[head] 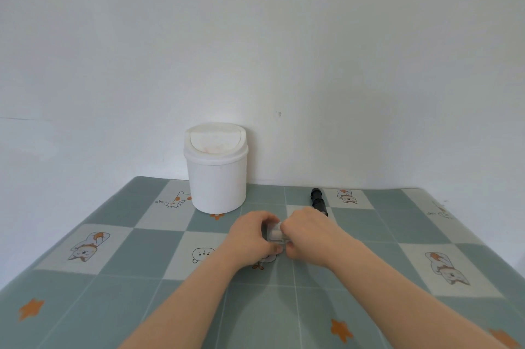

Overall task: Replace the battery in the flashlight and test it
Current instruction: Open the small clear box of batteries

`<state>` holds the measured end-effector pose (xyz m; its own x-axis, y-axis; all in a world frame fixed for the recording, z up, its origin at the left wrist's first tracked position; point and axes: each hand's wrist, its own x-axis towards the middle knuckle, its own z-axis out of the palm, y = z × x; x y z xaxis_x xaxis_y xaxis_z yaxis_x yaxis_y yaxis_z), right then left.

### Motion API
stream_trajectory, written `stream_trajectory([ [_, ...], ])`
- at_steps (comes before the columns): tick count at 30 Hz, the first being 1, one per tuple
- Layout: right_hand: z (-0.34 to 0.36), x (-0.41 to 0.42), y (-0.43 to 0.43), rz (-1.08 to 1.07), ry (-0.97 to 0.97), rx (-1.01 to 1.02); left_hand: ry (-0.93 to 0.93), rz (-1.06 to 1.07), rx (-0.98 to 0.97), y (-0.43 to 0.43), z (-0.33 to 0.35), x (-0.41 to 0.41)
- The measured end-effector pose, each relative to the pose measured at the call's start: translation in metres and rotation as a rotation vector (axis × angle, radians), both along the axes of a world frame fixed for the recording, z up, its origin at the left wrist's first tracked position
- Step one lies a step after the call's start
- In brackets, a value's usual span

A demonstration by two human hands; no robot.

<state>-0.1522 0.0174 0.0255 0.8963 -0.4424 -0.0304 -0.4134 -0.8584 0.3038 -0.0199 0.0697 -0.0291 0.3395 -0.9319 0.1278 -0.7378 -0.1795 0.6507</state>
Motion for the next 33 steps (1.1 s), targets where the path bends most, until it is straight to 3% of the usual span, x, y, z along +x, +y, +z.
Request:
stream_trajectory([
  [10, -0.001, 0.000, -0.008, 0.004, -0.026, 0.036, 0.037, -0.008, 0.012, 0.000, -0.002, 0.001],
  [17, -0.003, -0.001, -0.046, -0.109, -0.495, 0.384, 0.135, -0.040, -0.012, 0.003, 0.000, 0.000],
  [20, -0.013, -0.001, -0.059, -0.205, -0.679, 0.305, 0.179, -0.035, -0.024, 0.004, -0.003, 0.002],
  [25, -0.029, 0.001, -0.067, -0.310, -0.634, 0.174, 0.243, -0.017, -0.051, 0.006, -0.008, 0.004],
  [29, -0.039, -0.001, -0.071, -0.252, -0.533, 0.168, 0.182, -0.021, -0.043, 0.004, -0.010, 0.005],
  [33, -0.039, -0.008, -0.079, -0.272, -0.715, 0.225, 0.158, 0.018, -0.034, -0.002, -0.009, 0.009],
])
